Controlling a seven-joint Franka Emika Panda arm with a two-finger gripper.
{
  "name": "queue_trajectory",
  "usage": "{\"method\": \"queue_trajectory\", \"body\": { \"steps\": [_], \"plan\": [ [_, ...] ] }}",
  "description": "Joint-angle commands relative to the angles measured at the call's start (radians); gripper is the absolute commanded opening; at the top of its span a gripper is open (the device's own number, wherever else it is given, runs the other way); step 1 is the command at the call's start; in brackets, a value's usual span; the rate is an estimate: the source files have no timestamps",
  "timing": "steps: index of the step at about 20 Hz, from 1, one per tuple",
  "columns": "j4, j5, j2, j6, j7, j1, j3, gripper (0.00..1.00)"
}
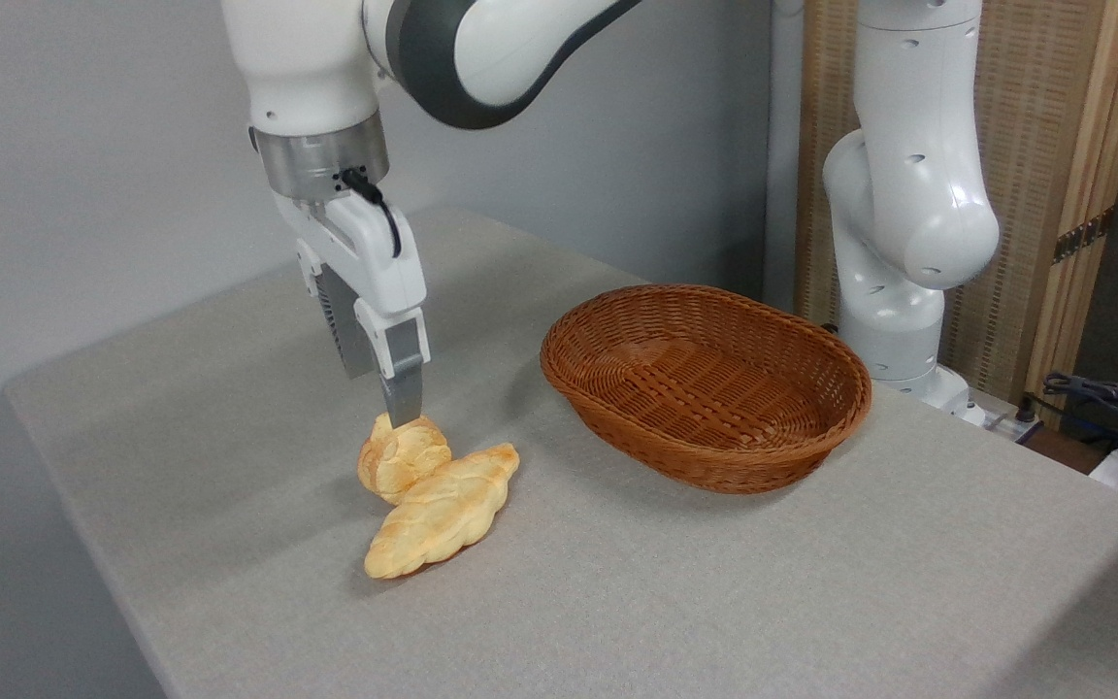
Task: Put bread into the basket
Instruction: 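Lower the open gripper down onto the small round bun, then close the gripper on the small round bun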
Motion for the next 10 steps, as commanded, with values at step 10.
{"method": "queue_trajectory", "body": {
  "steps": [10],
  "plan": [
    [-0.019,0.011,0.057,0.037,0.012,-0.002,-0.032,1.00]
  ]
}}
